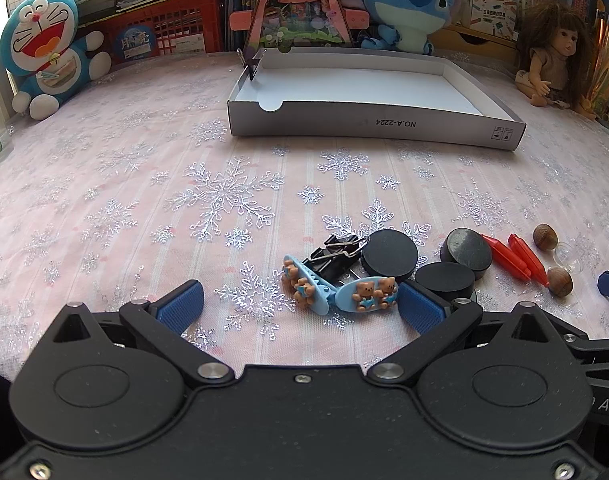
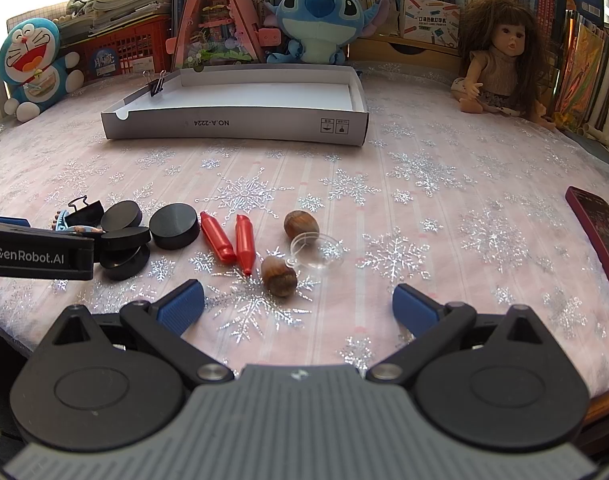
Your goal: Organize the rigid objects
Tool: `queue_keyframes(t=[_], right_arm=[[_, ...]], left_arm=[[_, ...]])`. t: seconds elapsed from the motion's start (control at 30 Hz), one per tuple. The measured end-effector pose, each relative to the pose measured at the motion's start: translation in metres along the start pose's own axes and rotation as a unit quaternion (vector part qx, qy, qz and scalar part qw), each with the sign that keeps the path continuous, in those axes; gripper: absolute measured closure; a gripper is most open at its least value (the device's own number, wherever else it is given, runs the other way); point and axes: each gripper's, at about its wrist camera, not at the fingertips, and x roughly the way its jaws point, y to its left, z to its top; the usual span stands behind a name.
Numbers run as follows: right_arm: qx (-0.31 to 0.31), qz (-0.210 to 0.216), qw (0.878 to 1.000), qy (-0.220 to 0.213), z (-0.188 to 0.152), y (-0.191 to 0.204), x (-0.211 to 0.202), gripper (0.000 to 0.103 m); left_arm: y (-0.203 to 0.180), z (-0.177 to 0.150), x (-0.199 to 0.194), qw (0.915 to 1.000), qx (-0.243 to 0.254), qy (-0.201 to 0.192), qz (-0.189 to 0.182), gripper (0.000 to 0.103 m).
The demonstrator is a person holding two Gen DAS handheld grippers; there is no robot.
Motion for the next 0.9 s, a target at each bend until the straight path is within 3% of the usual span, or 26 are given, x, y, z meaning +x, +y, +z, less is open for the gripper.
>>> queue_keyframes(t=[0.9], right_arm=[[-0.001,0.002,1.0,-0.018,-0.006,0.0012,-0.0014,0.0]], left_arm=[[0.008,-0.0011,-0.0062,0.9997,0.011,-0.016,-0.011,0.0]])
